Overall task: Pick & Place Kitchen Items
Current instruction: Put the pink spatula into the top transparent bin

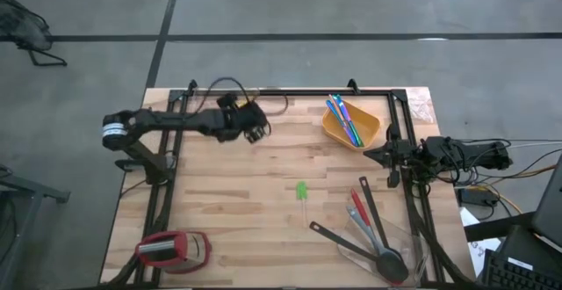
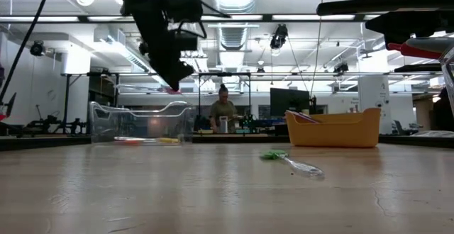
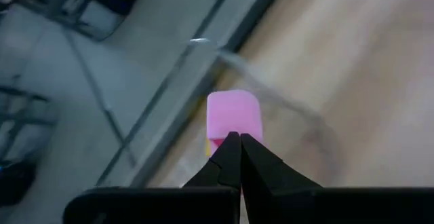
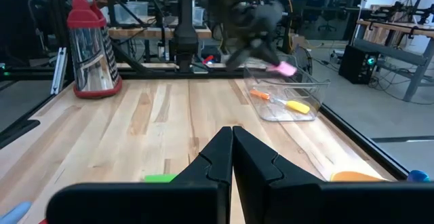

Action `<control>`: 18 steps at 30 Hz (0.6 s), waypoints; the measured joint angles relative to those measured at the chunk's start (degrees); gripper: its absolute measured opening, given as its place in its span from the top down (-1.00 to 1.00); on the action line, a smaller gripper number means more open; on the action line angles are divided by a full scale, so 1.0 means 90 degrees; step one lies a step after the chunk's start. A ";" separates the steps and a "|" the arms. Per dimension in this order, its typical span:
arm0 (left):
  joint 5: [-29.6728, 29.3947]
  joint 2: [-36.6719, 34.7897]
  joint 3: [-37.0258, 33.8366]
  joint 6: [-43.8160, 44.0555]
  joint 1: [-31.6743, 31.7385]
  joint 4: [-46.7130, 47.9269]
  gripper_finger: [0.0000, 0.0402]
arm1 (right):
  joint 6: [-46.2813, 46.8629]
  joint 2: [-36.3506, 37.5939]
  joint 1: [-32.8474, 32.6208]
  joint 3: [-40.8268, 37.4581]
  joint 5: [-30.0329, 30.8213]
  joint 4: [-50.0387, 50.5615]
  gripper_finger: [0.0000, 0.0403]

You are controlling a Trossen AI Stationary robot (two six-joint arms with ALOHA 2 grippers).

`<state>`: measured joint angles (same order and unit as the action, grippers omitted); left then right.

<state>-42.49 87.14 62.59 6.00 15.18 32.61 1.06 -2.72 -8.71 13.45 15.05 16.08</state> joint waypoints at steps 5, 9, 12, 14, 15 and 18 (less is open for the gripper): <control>-0.0016 0.0177 -0.0002 -0.0678 0.0855 -0.0178 0.98 | 0.0000 0.0000 0.0000 0.0000 0.0000 0.0000 0.96; -0.0006 0.0336 -0.0005 -0.0937 0.1211 -0.0337 0.98 | 0.0000 0.0000 -0.0001 0.0000 0.0000 0.0000 0.96; -0.0012 0.0422 -0.0005 -0.1422 0.1326 -0.0599 0.98 | 0.0000 0.0000 0.0000 0.0000 0.0000 0.0000 0.96; -0.0007 0.0473 -0.0005 -0.1796 0.1357 -0.0735 0.95 | 0.0000 0.0000 0.0000 0.0000 0.0000 0.0000 0.96; -0.0006 0.0504 -0.0007 -0.1901 0.1365 -0.0802 0.93 | 0.0000 0.0000 -0.0002 0.0000 0.0000 0.0000 0.96; -0.0001 0.0587 -0.0007 -0.1987 0.1386 -0.0966 0.86 | 0.0000 0.0000 -0.0002 0.0000 0.0000 0.0000 0.96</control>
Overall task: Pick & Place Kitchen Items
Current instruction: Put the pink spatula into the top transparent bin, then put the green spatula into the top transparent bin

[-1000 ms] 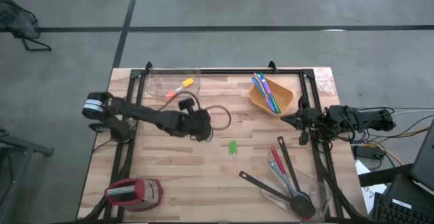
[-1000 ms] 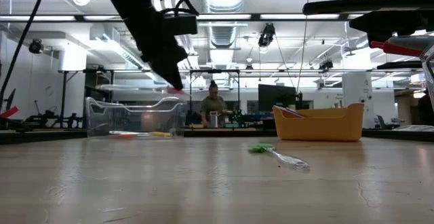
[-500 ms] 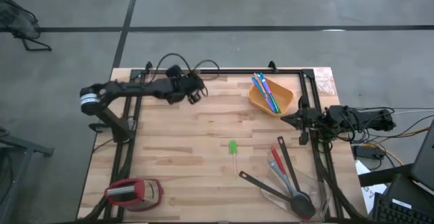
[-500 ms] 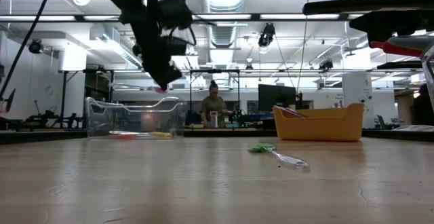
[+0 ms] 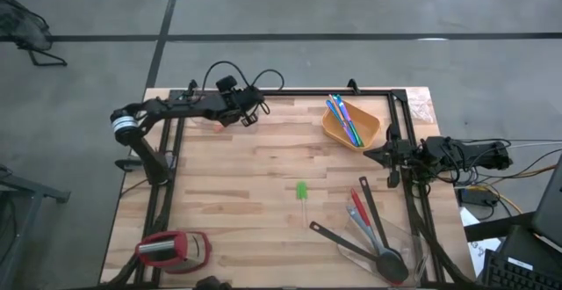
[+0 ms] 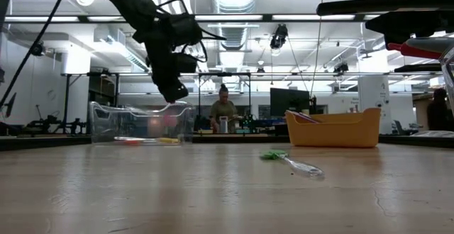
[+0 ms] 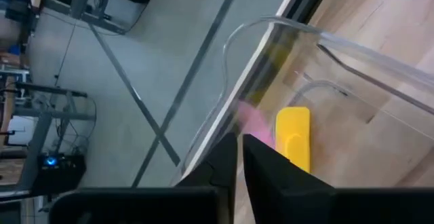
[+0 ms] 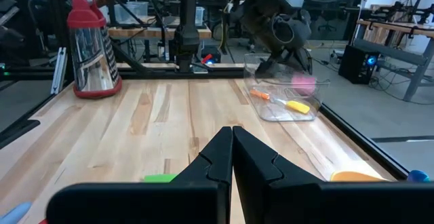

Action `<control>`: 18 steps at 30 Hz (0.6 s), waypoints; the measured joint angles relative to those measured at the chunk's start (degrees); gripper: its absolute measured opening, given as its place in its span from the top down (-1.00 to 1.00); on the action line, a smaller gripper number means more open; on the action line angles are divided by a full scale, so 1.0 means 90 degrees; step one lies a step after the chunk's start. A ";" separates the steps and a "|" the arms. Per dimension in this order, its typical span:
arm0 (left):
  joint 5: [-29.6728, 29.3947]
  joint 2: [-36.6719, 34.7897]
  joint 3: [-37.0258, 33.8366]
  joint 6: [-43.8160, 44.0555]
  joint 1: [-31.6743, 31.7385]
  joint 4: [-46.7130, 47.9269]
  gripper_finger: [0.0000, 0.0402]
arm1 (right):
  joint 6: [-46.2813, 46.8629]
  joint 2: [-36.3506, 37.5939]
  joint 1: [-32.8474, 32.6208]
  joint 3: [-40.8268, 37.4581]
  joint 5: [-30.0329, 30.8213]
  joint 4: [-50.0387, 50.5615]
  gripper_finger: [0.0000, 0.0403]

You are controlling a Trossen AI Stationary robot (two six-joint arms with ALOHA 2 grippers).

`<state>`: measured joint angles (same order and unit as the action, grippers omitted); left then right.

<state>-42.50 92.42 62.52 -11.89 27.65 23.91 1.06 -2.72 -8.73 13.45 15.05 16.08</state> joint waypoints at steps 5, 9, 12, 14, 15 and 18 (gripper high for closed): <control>0.0030 0.0142 0.0002 0.0194 0.0000 -0.0005 0.73 | 0.0000 0.0000 0.0002 0.0000 0.0000 0.0000 0.96; 0.0019 0.0117 0.0047 0.0824 -0.0091 -0.0006 0.63 | 0.0000 0.0000 0.0001 0.0000 0.0000 0.0000 0.96; 0.0233 -0.0070 0.0119 0.1476 -0.0300 0.0015 0.56 | 0.0000 0.0000 0.0002 0.0000 0.0000 0.0000 0.96; 0.0556 -0.0216 0.0194 0.2087 -0.0486 0.0000 0.51 | 0.0000 0.0000 0.0002 0.0000 0.0000 0.0000 0.96; 0.0833 -0.0284 0.0222 0.2380 -0.0581 0.0001 0.49 | 0.0000 0.0000 0.0002 0.0000 0.0000 0.0000 0.96; 0.1874 -0.0400 0.0257 0.3197 -0.0954 -0.0162 0.41 | 0.0000 0.0000 0.0002 0.0000 0.0000 0.0000 0.96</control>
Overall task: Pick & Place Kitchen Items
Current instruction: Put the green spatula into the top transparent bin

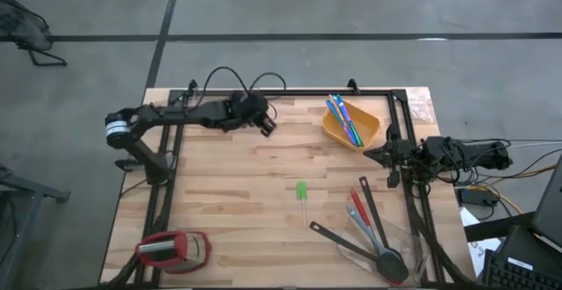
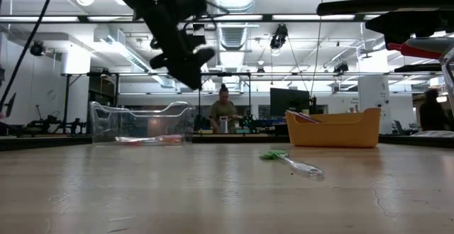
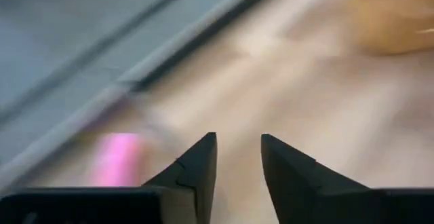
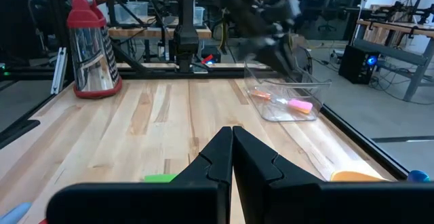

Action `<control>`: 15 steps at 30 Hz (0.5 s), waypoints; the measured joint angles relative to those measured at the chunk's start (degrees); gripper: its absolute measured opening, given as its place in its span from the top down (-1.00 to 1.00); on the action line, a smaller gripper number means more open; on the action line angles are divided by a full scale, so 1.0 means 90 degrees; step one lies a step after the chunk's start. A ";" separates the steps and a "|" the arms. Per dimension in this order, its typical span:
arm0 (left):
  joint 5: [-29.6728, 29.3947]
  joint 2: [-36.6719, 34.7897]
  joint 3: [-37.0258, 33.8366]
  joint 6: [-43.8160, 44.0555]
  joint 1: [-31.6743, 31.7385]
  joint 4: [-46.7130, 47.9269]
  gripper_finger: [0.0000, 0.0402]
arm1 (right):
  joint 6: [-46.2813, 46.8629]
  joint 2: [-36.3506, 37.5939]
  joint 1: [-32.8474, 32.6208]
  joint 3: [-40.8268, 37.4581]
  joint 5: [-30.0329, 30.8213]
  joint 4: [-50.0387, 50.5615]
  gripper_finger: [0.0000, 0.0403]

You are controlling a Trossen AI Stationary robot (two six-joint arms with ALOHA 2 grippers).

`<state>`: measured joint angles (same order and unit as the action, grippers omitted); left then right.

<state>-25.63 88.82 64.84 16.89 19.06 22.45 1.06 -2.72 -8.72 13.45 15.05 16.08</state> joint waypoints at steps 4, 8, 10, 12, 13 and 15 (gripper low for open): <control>0.0456 0.0083 -0.0044 0.0936 -0.0797 -0.0341 0.25 | 0.0000 0.0000 0.0000 0.0000 0.0000 0.0000 0.96; 0.0153 0.0419 -0.0056 0.1496 -0.1692 -0.0825 -0.01 | 0.0000 0.0000 0.0001 0.0000 0.0000 0.0000 0.96; 0.0038 0.0594 -0.0055 0.1666 -0.2114 -0.1282 -0.14 | 0.0000 0.0000 -0.0002 0.0000 0.0000 0.0002 0.96; -0.0032 0.0814 -0.0043 0.1809 -0.2492 -0.1775 -0.26 | 0.0000 0.0000 -0.0001 0.0000 0.0000 0.0000 0.96; -0.0124 0.0945 -0.0036 0.1904 -0.2661 -0.2034 -0.31 | 0.0000 0.0000 0.0000 0.0000 0.0000 0.0000 0.96; -0.0415 0.1229 -0.0029 0.2112 -0.2966 -0.2374 -0.37 | 0.0000 0.0000 -0.0002 0.0000 0.0000 0.0000 0.96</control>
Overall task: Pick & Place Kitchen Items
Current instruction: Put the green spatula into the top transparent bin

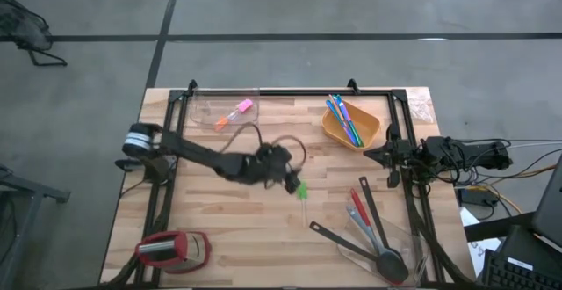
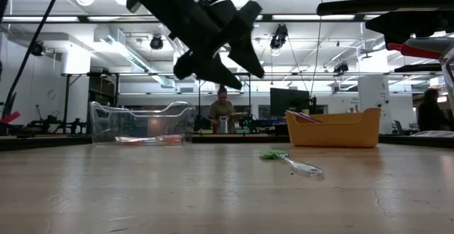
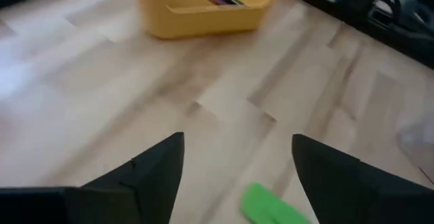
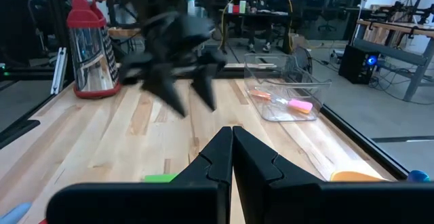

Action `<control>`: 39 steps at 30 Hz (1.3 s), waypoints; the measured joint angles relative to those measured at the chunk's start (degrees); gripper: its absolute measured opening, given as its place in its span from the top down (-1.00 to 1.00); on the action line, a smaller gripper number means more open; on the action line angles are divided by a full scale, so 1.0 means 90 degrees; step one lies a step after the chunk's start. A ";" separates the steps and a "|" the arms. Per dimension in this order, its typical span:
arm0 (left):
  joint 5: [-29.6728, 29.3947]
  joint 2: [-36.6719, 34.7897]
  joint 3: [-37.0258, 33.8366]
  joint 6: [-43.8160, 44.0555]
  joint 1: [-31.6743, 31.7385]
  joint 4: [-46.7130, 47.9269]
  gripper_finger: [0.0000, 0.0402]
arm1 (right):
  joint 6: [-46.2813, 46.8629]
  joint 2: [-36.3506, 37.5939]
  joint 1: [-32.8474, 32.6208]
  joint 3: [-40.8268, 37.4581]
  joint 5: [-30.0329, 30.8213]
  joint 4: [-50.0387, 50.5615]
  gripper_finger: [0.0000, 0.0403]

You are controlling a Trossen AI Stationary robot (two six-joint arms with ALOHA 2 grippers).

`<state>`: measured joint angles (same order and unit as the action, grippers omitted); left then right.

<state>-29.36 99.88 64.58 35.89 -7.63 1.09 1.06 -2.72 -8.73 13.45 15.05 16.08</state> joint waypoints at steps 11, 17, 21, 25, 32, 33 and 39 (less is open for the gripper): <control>-0.0469 0.1902 0.0992 0.1028 -0.0547 -0.0134 -0.39 | 0.0000 0.0000 0.0002 0.0000 0.0000 0.0000 0.96; -0.0463 0.2547 0.1647 0.1338 -0.0611 0.0831 -0.39 | 0.0000 0.0000 0.0002 0.0000 0.0000 0.0000 0.96; -0.0417 0.2679 0.2006 0.1886 -0.0642 0.1702 -0.39 | 0.0000 0.0000 0.0002 0.0000 0.0000 0.0000 0.96; -0.0168 0.2689 0.1994 0.1944 -0.0644 0.1857 -0.34 | 0.0000 0.0000 0.0002 0.0000 0.0000 0.0000 0.96; 0.0031 0.2683 0.1994 0.2158 -0.0707 0.2353 0.16 | 0.0000 0.0000 0.0002 -0.0001 0.0000 0.0000 0.96; 0.0042 0.2685 0.1991 0.2116 -0.0718 0.2357 0.27 | 0.0000 0.0000 0.0000 0.0000 0.0000 0.0000 0.96; 0.0187 0.2640 0.1994 0.1277 -0.0788 0.2352 0.94 | 0.0000 0.0000 0.0001 0.0000 0.0000 0.0000 0.96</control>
<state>-27.68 123.64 82.52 47.39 -14.72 22.26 1.06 -2.72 -8.72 13.45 15.05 16.08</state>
